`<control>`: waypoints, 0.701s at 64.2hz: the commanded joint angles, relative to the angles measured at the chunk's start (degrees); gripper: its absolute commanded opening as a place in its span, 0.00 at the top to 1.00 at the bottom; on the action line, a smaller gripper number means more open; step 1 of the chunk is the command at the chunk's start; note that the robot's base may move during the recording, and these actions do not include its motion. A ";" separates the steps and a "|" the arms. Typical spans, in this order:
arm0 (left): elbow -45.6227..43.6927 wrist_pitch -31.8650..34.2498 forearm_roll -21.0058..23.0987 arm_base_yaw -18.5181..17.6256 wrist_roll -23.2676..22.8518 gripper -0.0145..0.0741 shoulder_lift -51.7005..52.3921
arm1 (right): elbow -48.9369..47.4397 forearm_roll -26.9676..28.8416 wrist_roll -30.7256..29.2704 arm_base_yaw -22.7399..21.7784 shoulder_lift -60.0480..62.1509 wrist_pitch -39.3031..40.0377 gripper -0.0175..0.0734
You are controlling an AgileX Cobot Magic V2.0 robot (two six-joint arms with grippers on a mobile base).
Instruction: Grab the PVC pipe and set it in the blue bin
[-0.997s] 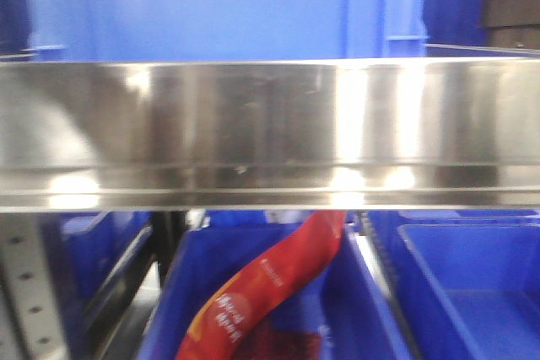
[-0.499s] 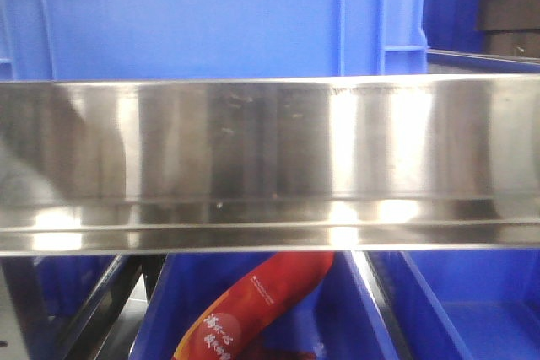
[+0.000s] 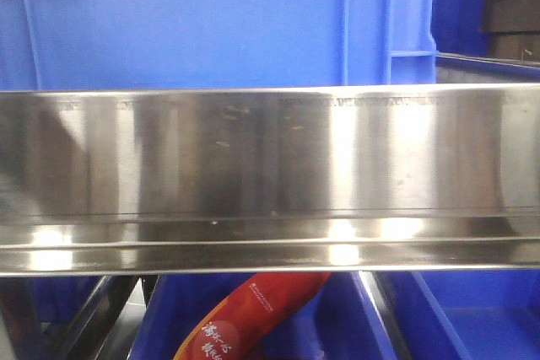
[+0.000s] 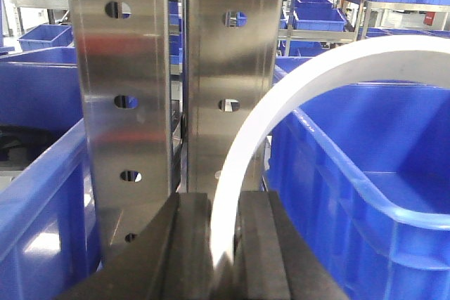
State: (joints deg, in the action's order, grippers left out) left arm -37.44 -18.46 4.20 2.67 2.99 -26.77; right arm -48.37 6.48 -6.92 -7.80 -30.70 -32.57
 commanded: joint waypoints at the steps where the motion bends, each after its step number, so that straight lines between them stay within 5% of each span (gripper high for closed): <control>1: 0.15 1.44 0.59 0.02 -0.33 0.96 0.29 | 0.01 -0.46 -0.24 0.04 0.07 1.65 0.99; 45: 0.15 1.44 0.59 0.02 -0.33 0.96 0.29 | 0.01 -0.46 -0.24 0.04 0.07 1.65 0.99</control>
State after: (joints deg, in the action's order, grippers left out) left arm -37.44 -18.46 4.20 2.67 2.99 -26.77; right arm -48.37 6.48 -6.92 -7.80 -30.70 -32.57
